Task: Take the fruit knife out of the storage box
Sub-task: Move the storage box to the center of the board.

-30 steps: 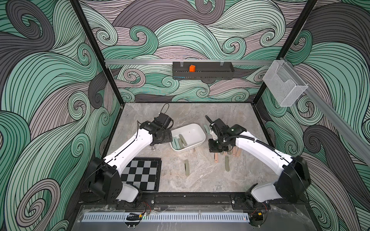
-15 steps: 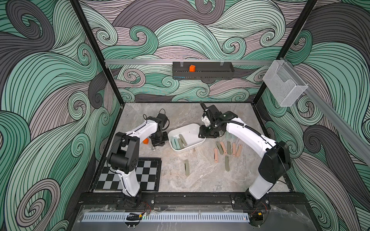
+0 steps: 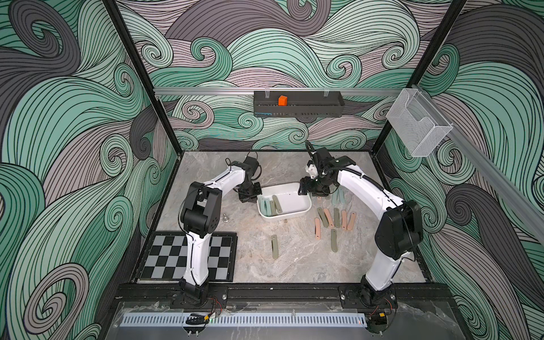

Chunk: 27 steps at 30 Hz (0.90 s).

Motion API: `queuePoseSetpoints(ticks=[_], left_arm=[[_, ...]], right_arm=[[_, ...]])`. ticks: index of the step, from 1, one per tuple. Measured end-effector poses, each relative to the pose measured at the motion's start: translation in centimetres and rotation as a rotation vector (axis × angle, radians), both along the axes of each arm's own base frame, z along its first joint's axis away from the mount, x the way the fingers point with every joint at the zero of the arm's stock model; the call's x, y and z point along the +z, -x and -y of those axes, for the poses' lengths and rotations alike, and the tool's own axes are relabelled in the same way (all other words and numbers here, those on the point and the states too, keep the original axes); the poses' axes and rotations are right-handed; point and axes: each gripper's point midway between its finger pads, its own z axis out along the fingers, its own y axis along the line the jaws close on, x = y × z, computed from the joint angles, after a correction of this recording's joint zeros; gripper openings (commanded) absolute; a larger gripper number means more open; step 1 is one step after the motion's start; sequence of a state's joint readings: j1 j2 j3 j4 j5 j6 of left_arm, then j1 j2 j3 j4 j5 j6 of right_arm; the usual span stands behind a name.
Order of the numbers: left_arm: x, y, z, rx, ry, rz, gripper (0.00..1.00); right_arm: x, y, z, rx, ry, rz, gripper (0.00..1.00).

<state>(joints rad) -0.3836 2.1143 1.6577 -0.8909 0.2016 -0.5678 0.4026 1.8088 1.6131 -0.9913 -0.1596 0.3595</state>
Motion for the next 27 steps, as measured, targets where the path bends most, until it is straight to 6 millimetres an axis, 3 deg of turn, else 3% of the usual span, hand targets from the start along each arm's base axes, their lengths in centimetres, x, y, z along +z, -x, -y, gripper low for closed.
queuePoseSetpoints(ticks=[3, 6, 8, 10, 14, 16, 20, 24, 27], left_arm=[[0.1, -0.6, 1.1, -0.031, -0.005, 0.005, 0.0], [0.3, -0.7, 0.8, -0.04, -0.053, 0.011, 0.03], [0.6, -0.4, 0.1, -0.038, -0.094, 0.01, 0.2], [1.4, 0.0, -0.7, -0.036, -0.135, 0.015, 0.44], [4.8, 0.2, -0.9, -0.034, -0.148, 0.075, 0.64], [7.2, 0.0, 0.3, -0.044, -0.126, 0.125, 0.68], [10.0, 0.3, 3.9, -0.076, -0.058, 0.187, 0.77], [10.0, 1.7, 7.2, -0.107, -0.023, 0.173, 0.99], [8.9, 2.9, 8.9, -0.127, -0.016, 0.139, 0.99]], right_arm=[[0.1, -0.3, -0.4, 0.008, -0.015, 0.001, 0.73], [0.0, -0.2, -0.6, 0.014, -0.024, -0.009, 0.74], [0.0, -0.2, -0.7, 0.016, -0.028, -0.011, 0.74], [-0.1, -0.1, -0.7, 0.016, -0.029, -0.012, 0.74], [-0.8, 0.6, -0.4, 0.013, -0.03, -0.022, 0.86], [-1.1, 1.5, -0.1, 0.006, -0.027, -0.034, 0.93], [-0.8, 2.2, 0.3, 0.006, -0.028, -0.026, 0.94], [-0.1, 2.4, 0.6, 0.001, -0.034, -0.002, 0.95], [0.3, 2.7, 1.4, -0.013, -0.035, 0.01, 0.95]])
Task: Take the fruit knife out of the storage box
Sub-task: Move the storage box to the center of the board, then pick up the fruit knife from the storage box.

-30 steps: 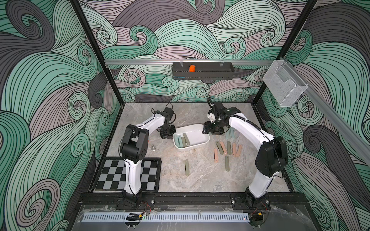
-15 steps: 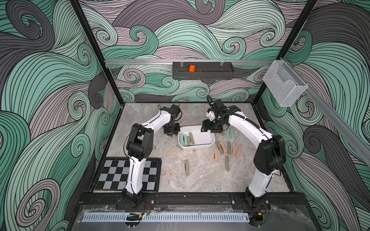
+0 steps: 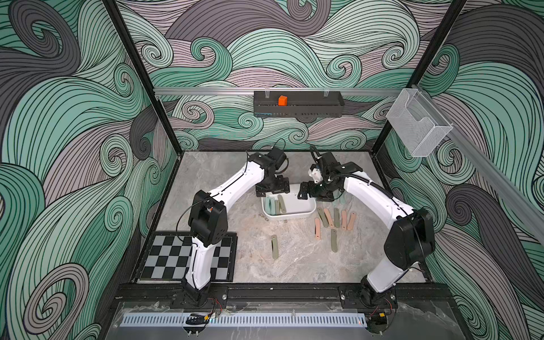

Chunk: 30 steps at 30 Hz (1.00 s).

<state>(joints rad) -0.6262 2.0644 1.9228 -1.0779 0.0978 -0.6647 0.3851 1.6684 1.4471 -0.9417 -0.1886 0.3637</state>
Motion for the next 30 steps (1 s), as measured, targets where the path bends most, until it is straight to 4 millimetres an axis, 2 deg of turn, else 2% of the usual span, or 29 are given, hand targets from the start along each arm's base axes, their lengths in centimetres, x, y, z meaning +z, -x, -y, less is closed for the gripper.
queuePoseSetpoints(ticks=[3, 5, 6, 10, 12, 22, 30], left_arm=[[-1.4, 0.4, 0.6, 0.0, -0.013, -0.031, 0.98], [-2.3, 0.4, 0.7, 0.009, -0.023, -0.049, 0.91], [-2.7, 0.4, 0.7, 0.015, -0.026, -0.059, 0.86], [-4.1, 0.3, 1.0, 0.032, -0.029, -0.085, 0.49], [-4.9, 0.2, 1.2, 0.039, -0.031, -0.097, 0.41], [-8.6, 0.3, 1.0, 0.026, -0.078, -0.153, 0.37], [-9.5, 0.3, 0.9, -0.003, -0.099, -0.155, 0.35]], right_arm=[[0.1, 0.3, 0.9, -0.018, 0.001, 0.004, 0.95], [-0.2, 0.5, 1.4, -0.027, 0.003, -0.001, 0.95], [-0.4, 0.7, 1.6, -0.031, 0.005, -0.006, 0.95], [-1.0, 1.0, 1.7, -0.032, 0.009, -0.02, 0.95], [-0.9, 0.9, 1.6, -0.031, 0.006, -0.017, 0.95], [-0.8, 0.7, 1.6, -0.034, -0.001, -0.012, 0.95], [-0.8, 0.7, 1.6, -0.033, -0.004, -0.01, 0.95]])
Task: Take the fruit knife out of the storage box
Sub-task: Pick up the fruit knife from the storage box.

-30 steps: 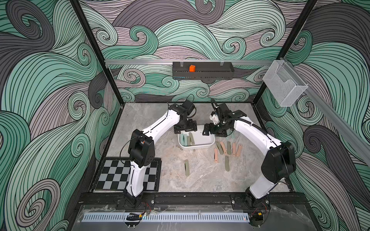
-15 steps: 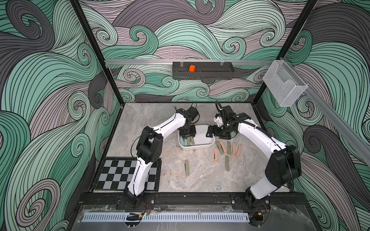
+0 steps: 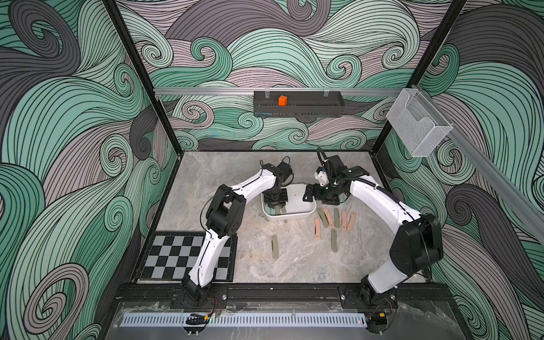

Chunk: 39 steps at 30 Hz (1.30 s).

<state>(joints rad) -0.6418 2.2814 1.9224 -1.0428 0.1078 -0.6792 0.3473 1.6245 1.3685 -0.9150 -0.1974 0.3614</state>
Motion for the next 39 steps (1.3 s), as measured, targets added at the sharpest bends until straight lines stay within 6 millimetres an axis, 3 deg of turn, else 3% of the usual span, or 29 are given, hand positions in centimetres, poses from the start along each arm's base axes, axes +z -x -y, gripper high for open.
queuePoseSetpoints(ticks=[3, 15, 19, 28, 39], left_arm=[[-1.0, -0.1, -0.2, -0.01, -0.02, -0.005, 0.29], [-1.6, -1.4, 0.3, -0.048, -0.037, 0.021, 0.29], [-1.7, -1.6, 0.1, -0.06, -0.05, 0.03, 0.18], [-1.6, -1.8, -0.4, -0.085, -0.084, 0.033, 0.15], [0.8, -3.2, -0.1, -0.106, -0.091, 0.094, 0.13]], right_arm=[[0.0, 0.0, 0.0, -0.001, -0.001, 0.0, 0.95], [0.0, -0.2, 0.3, -0.011, -0.004, -0.001, 0.95], [0.0, -0.2, 0.3, -0.01, -0.004, -0.001, 0.95], [0.1, -0.1, 0.2, -0.009, -0.012, -0.004, 0.95], [0.1, -0.2, 0.2, -0.011, -0.017, -0.001, 0.95]])
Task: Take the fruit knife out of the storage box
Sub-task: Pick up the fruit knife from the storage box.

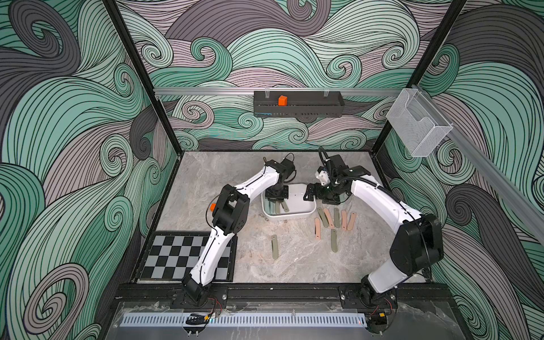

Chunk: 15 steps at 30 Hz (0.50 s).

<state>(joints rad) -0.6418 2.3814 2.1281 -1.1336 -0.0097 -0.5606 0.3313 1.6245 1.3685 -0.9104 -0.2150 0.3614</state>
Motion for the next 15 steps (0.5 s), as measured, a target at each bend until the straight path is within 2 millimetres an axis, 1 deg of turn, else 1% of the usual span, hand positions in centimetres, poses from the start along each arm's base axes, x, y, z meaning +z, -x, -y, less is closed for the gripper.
queuePoseSetpoints(ticks=[8, 13, 15], left_arm=[[1.4, -0.8, -0.1, -0.01, -0.013, 0.032, 0.13], [2.4, -1.5, -0.8, -0.004, -0.026, 0.056, 0.13], [2.5, -1.8, -1.6, 0.003, -0.045, 0.06, 0.13]], right_arm=[[0.0, 0.0, -0.1, 0.001, -0.004, 0.001, 0.94], [0.0, 0.0, -0.1, 0.002, -0.005, 0.0, 0.95], [-0.1, 0.0, -0.1, 0.002, -0.006, -0.005, 0.95]])
